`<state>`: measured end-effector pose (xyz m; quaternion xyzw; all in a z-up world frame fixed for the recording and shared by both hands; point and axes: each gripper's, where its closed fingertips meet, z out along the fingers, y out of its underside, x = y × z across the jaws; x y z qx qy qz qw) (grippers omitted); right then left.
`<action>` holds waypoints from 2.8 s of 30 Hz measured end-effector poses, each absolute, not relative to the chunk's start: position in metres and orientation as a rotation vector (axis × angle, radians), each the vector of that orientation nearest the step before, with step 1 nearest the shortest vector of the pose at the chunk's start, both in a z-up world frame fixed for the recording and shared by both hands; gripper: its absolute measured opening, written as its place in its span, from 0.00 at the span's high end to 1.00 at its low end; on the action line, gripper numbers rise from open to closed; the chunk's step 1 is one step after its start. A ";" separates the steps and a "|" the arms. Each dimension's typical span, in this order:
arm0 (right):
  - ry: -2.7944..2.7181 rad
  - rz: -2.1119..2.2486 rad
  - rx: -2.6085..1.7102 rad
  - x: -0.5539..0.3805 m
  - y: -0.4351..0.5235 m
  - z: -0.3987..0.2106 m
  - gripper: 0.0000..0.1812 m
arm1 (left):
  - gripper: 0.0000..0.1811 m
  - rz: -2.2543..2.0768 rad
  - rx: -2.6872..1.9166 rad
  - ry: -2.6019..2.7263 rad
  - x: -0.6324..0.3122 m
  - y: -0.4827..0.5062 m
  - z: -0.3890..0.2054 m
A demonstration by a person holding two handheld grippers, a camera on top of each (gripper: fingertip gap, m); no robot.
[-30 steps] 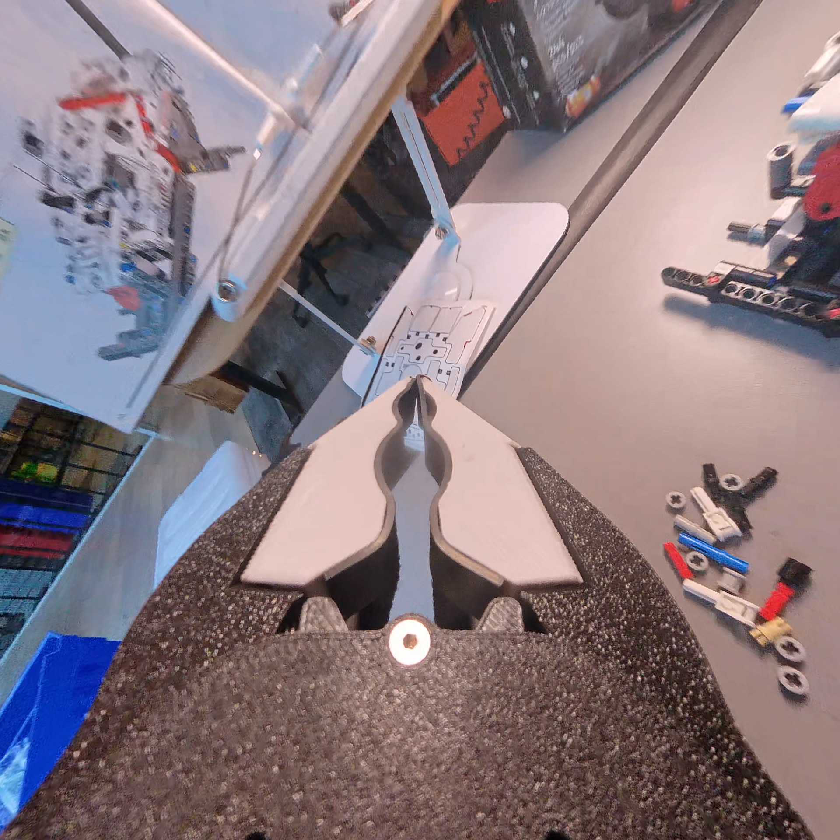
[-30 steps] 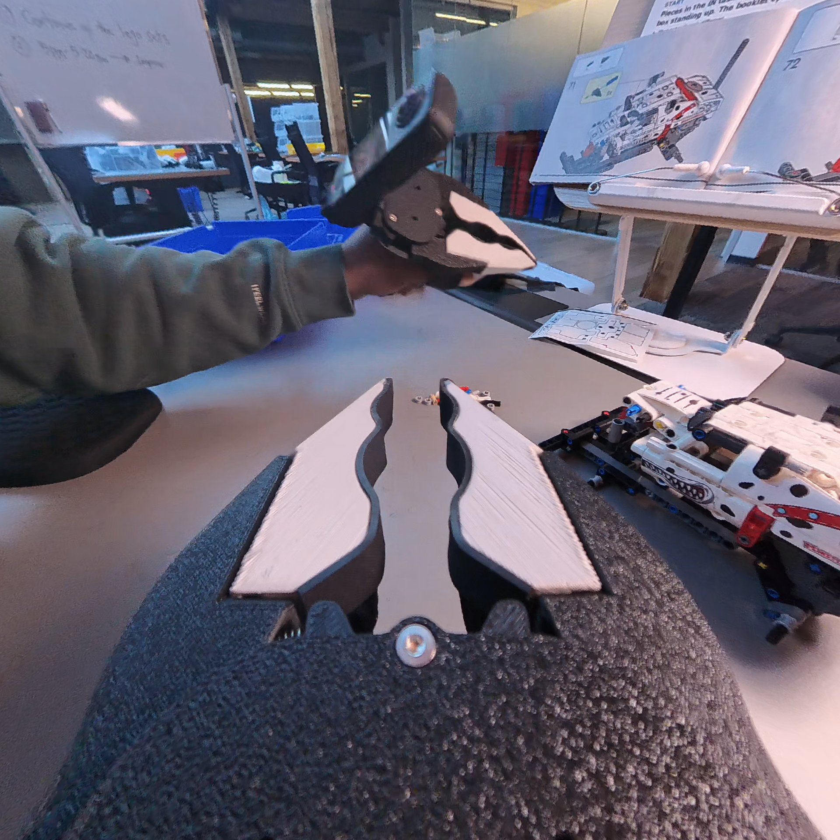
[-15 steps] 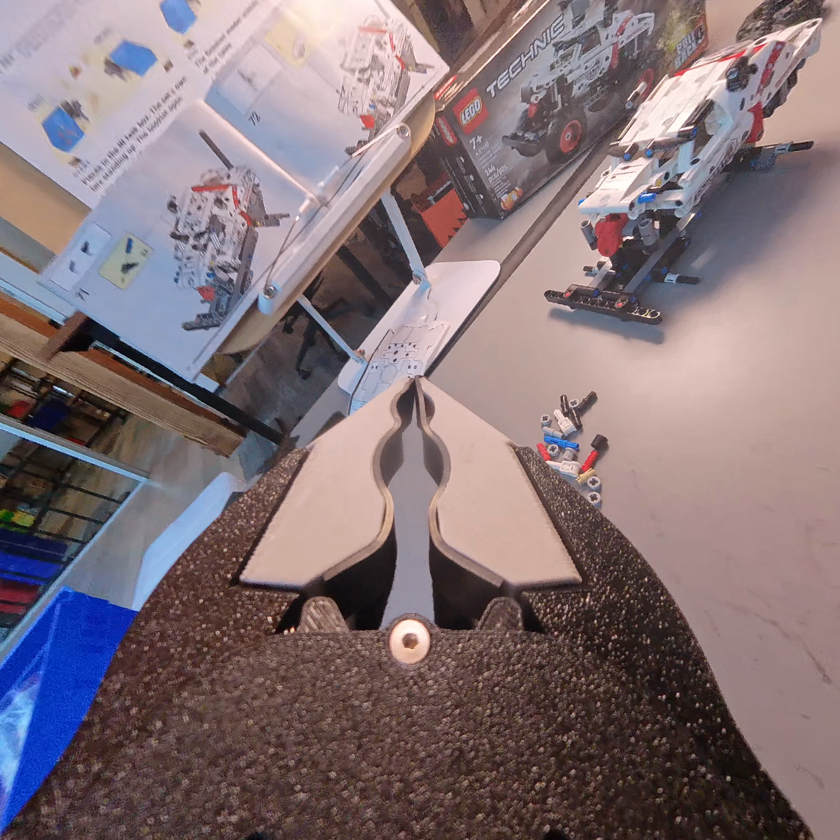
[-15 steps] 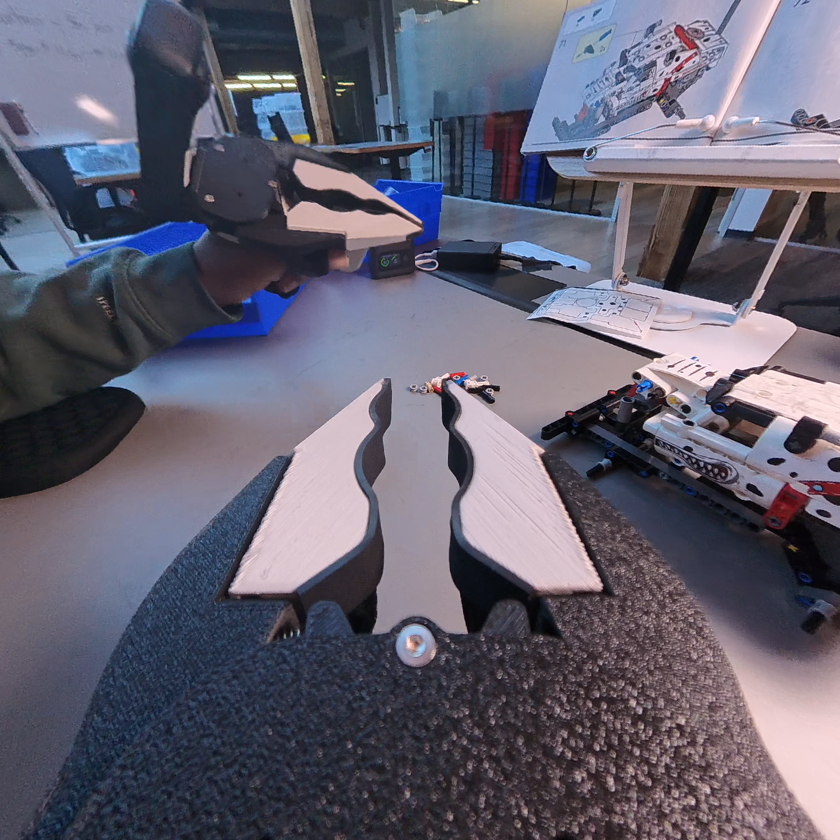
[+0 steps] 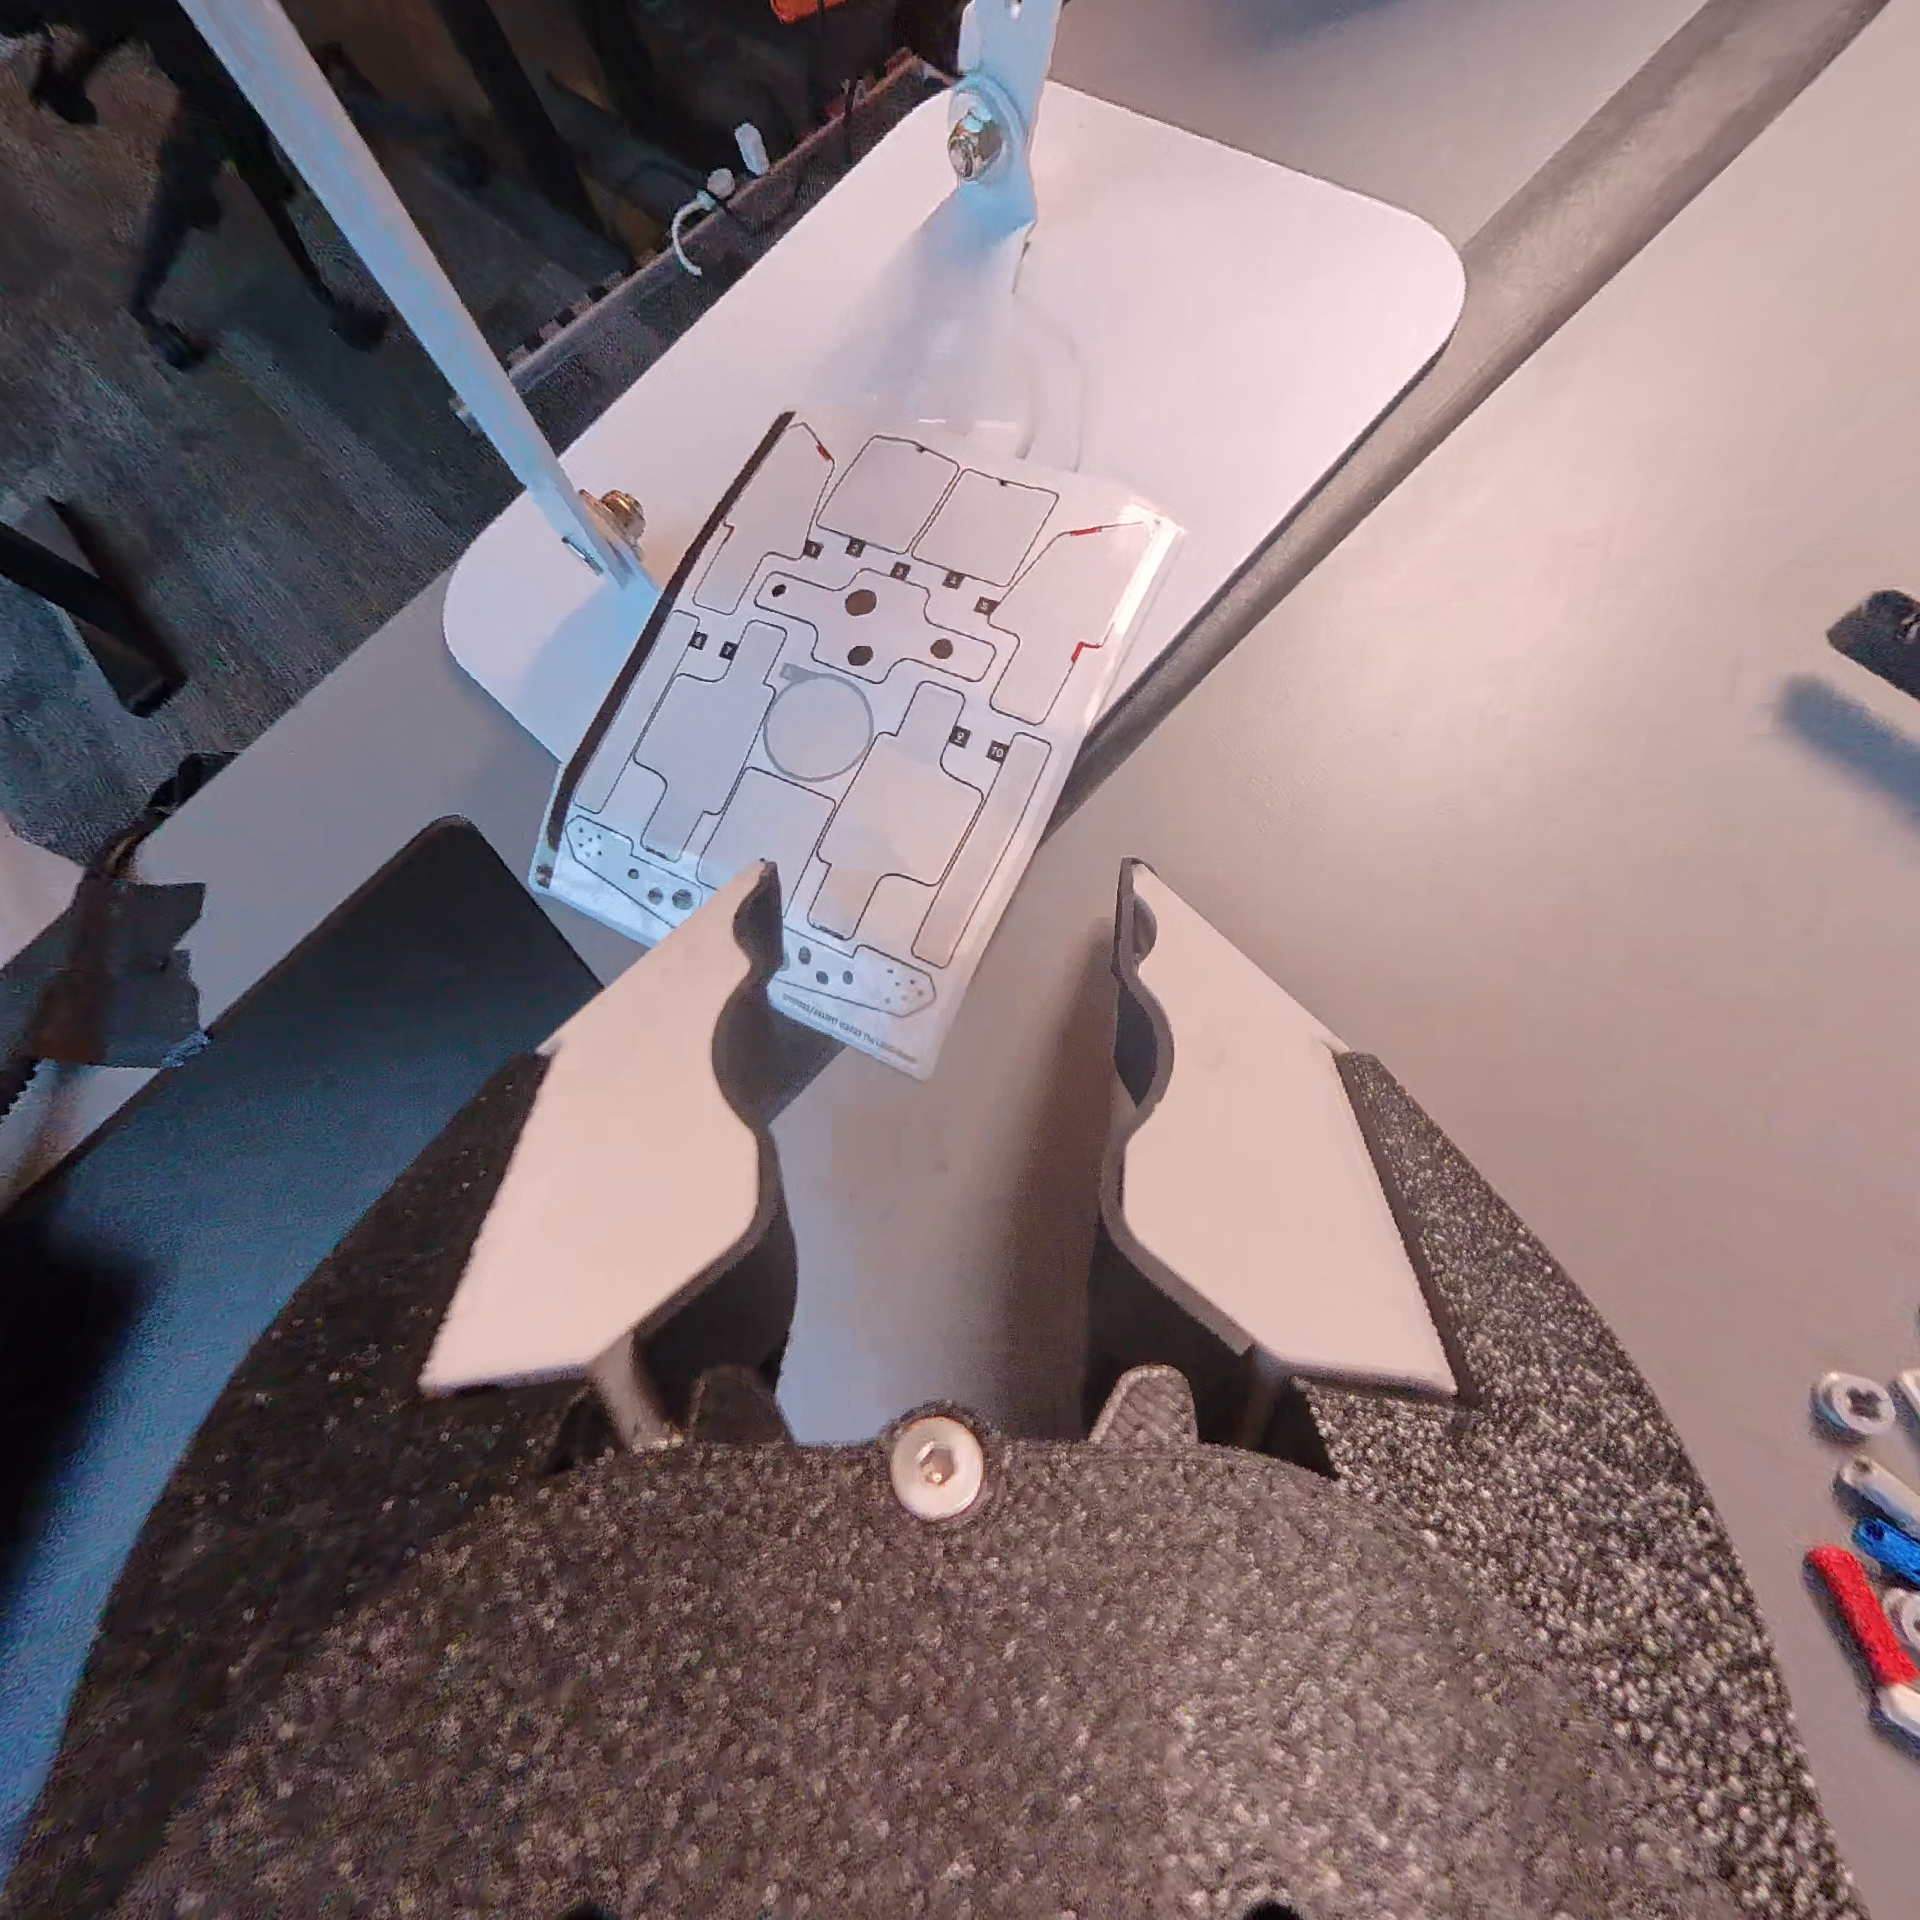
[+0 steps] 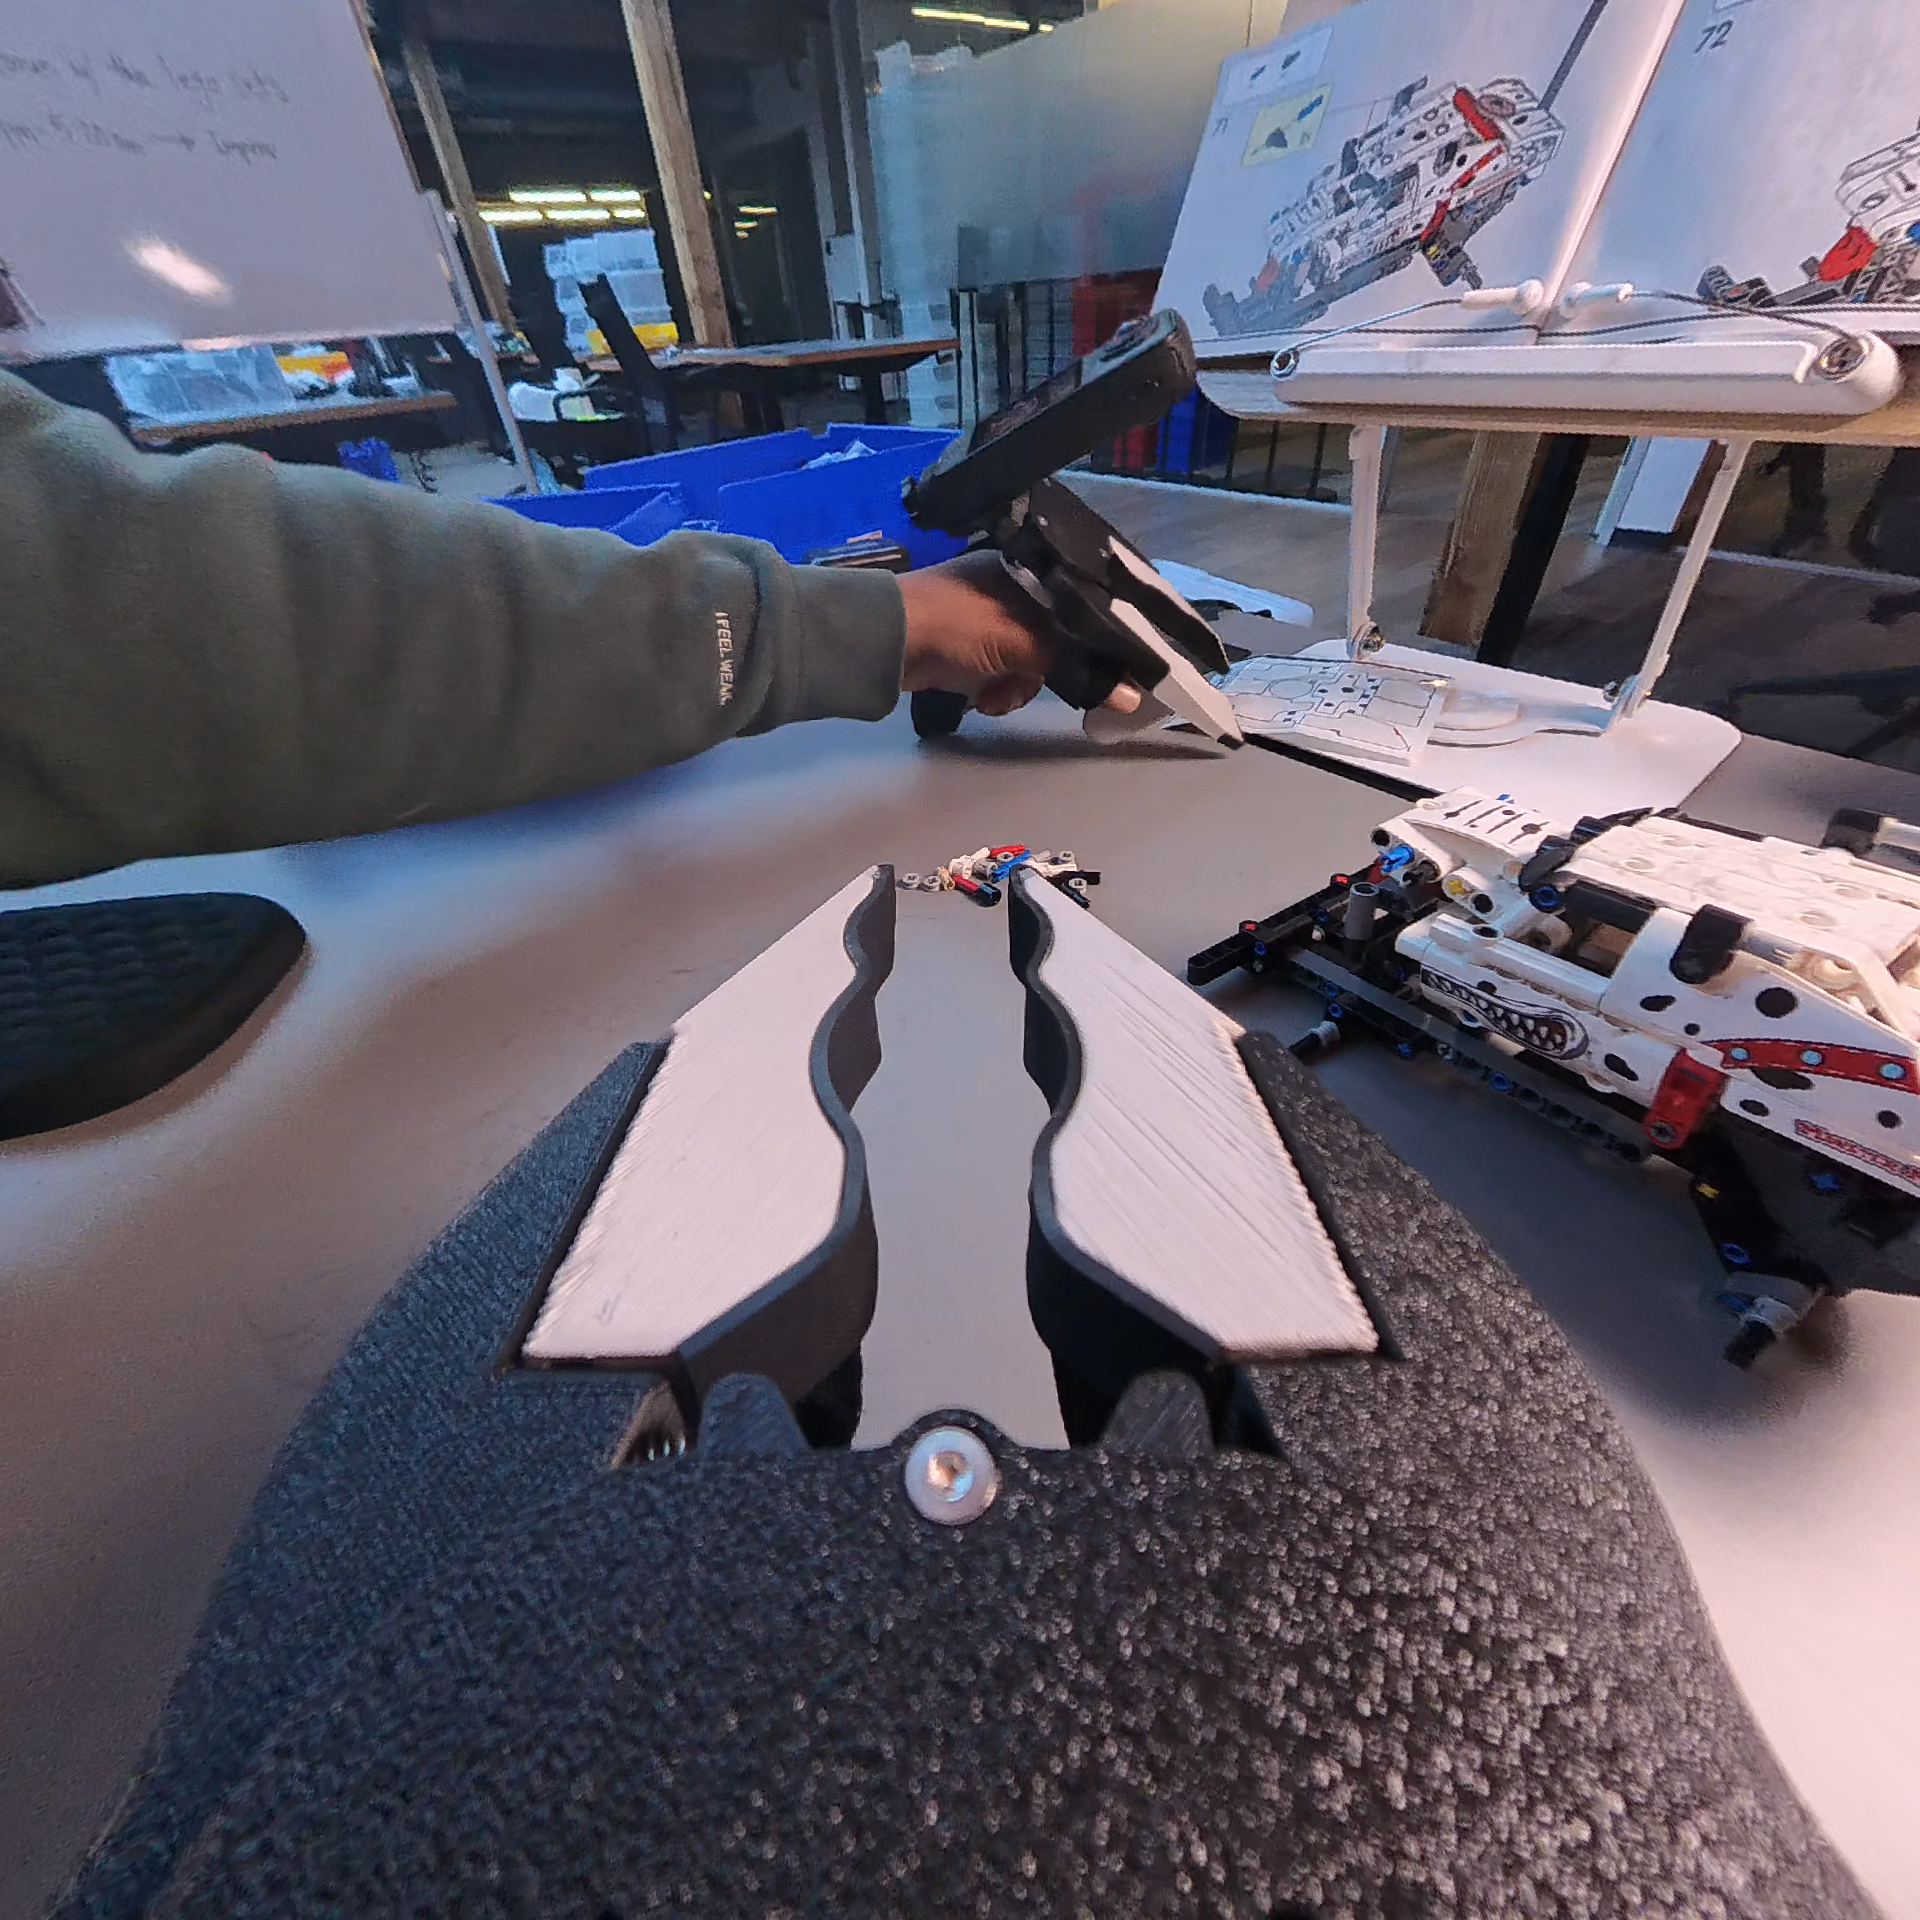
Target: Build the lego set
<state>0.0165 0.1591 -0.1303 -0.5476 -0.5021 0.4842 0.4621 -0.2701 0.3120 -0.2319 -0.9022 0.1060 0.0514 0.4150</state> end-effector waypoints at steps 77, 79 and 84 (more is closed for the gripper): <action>-1.523 0.827 -1.027 -0.010 0.146 -0.056 0.70 | 1.00 -0.932 -1.704 0.277 -0.040 0.116 -0.086; -1.619 0.734 -1.001 -0.022 0.143 -0.072 0.70 | 1.00 -0.887 -1.750 0.344 -0.040 0.111 -0.092; -1.773 0.709 -0.999 -0.034 0.127 -0.125 0.67 | 1.00 -0.821 -1.819 0.503 -0.040 0.095 -0.098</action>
